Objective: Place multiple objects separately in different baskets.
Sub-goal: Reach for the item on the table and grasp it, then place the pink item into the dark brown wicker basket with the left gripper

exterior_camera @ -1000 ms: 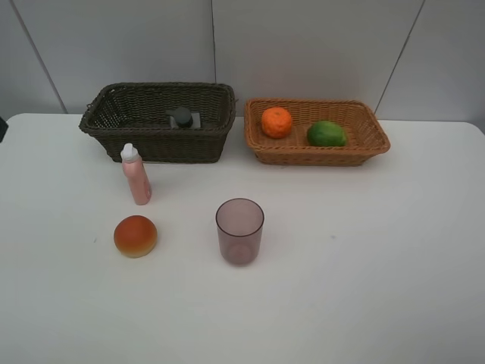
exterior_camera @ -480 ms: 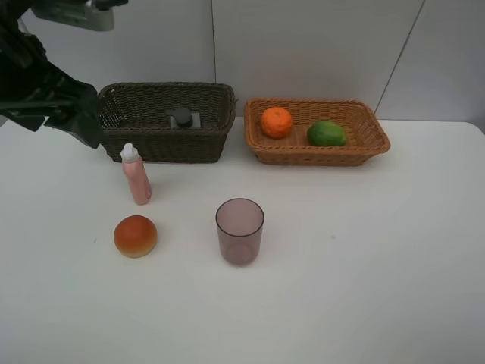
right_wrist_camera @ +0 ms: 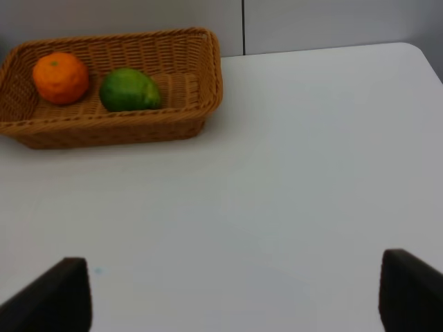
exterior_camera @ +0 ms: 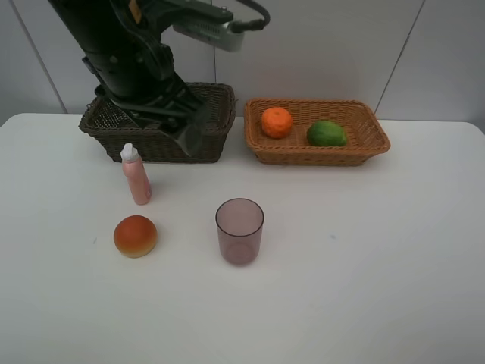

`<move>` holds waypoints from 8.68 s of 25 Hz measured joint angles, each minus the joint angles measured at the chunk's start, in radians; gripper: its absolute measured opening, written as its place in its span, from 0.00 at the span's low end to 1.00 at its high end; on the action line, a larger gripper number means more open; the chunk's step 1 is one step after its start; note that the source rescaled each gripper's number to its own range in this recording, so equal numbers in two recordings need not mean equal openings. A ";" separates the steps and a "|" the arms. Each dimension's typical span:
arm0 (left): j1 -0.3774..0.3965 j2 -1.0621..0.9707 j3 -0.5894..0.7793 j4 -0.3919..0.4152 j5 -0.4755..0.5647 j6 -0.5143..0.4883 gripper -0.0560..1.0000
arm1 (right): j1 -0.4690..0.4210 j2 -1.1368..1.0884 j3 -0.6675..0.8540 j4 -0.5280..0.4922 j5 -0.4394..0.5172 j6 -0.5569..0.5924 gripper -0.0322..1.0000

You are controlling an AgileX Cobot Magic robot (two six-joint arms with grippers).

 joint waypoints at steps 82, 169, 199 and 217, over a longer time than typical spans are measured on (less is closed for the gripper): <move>-0.125 0.488 -0.197 0.010 0.041 0.113 1.00 | 0.000 0.000 0.000 -0.003 0.000 0.000 0.84; -0.016 0.196 -0.274 -0.018 0.075 0.122 0.05 | 0.000 0.000 0.000 -0.003 0.000 0.000 0.84; 0.531 0.330 -0.355 0.054 -0.164 0.079 0.05 | 0.000 0.000 0.000 -0.003 0.000 0.000 0.84; 0.538 0.435 -0.355 0.068 -0.242 -0.009 0.05 | 0.000 0.000 0.000 -0.003 0.000 0.000 0.84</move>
